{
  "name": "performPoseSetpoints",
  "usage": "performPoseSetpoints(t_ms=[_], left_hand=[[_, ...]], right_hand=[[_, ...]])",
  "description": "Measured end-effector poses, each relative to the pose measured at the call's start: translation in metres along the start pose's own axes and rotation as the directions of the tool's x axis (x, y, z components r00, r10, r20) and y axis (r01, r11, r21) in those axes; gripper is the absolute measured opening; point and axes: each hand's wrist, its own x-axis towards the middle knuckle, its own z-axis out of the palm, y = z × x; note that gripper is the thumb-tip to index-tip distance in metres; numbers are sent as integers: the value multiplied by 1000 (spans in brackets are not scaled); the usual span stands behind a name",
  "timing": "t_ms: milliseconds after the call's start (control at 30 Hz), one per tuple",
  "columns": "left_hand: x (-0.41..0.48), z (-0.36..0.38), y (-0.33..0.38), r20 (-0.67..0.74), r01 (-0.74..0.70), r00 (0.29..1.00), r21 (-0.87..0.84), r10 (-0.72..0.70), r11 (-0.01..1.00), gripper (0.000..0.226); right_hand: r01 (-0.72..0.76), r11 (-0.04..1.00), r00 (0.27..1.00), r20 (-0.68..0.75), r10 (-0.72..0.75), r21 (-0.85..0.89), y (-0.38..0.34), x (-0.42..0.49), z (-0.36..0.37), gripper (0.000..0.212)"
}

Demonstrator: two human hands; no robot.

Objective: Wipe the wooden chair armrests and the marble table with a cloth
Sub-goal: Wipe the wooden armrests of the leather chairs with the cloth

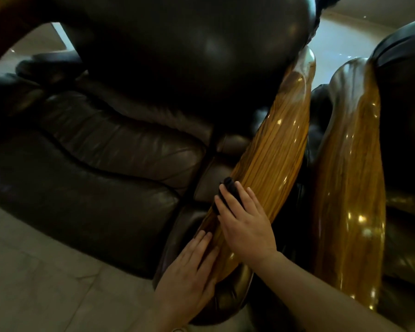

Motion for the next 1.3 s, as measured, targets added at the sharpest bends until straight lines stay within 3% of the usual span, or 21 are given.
performPoseSetpoints(t_ms=[133, 333, 567, 700, 867, 1033, 1300], left_hand=[[-13, -6, 3, 39, 72, 997, 35, -73, 997, 54], [-40, 2, 11, 114, 397, 915, -88, -386, 914, 61], [-76, 1, 27, 28, 562, 825, -134, -564, 816, 59], [-99, -4, 36, 29, 669, 730, -234, -682, 706, 58], [-153, -17, 51, 44, 719, 684, -206, -728, 664, 62], [-208, -59, 53, 22, 816, 573, -105, -819, 568, 67], [-302, -181, 84, -56, 876, 480, -14, -875, 482, 68]], right_hand=[[28, 1000, 1000, 11, -28, 3, -12, -4, 6, 49], [88, 996, 996, 34, -88, -5, -34, -14, 14, 54], [208, 978, 973, 109, -204, -21, -57, -27, 20, 65], [350, 936, 926, 173, -337, -49, -64, -27, 26, 67], [570, 818, 815, 170, -554, -70, -68, -13, 5, 46], [416, 907, 889, 183, -420, 62, -115, 4, -59, 34], [305, 881, 903, 184, -388, 363, -224, -26, -194, 26]])
